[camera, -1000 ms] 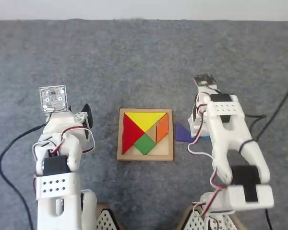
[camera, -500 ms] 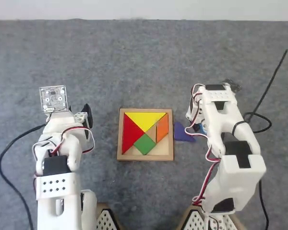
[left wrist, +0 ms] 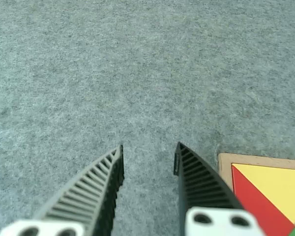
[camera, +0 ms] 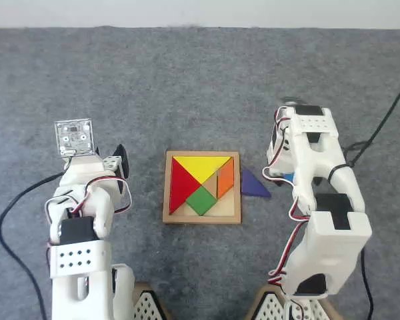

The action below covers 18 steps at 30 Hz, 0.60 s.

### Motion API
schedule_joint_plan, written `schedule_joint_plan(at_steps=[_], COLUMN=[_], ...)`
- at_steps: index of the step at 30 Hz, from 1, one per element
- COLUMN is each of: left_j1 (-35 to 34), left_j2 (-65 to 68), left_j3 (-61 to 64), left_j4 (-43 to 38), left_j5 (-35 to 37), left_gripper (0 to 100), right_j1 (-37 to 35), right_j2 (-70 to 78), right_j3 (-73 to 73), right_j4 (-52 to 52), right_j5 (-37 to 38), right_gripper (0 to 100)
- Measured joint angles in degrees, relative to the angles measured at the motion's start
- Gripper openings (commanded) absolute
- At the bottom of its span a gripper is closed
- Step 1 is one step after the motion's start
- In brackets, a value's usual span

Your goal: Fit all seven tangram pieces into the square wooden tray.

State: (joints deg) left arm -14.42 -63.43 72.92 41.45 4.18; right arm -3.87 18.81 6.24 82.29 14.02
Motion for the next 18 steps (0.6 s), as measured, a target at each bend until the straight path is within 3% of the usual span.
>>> schedule_joint_plan(at_steps=[4,9,14,18], left_j1=[0.00,0.00,0.00,0.00], left_j2=[0.00,0.00,0.00,0.00], left_j3=[0.00,0.00,0.00,0.00], left_j4=[0.00,0.00,0.00,0.00], left_j5=[-0.26,-0.53,-0.53,-0.53], left_gripper=[16,16,16,16], right_j1=[0.18,0.00,-0.09,-0.18], right_j2=[0.18,4.66,8.53,9.32], right_j3=[-3.60,-4.75,-5.19,-5.63], right_j4=[1.58,1.58,0.70,-1.58], right_j5=[23.74,38.68,41.85,39.74], right_gripper=[33.3,33.0,32.7,22.1])
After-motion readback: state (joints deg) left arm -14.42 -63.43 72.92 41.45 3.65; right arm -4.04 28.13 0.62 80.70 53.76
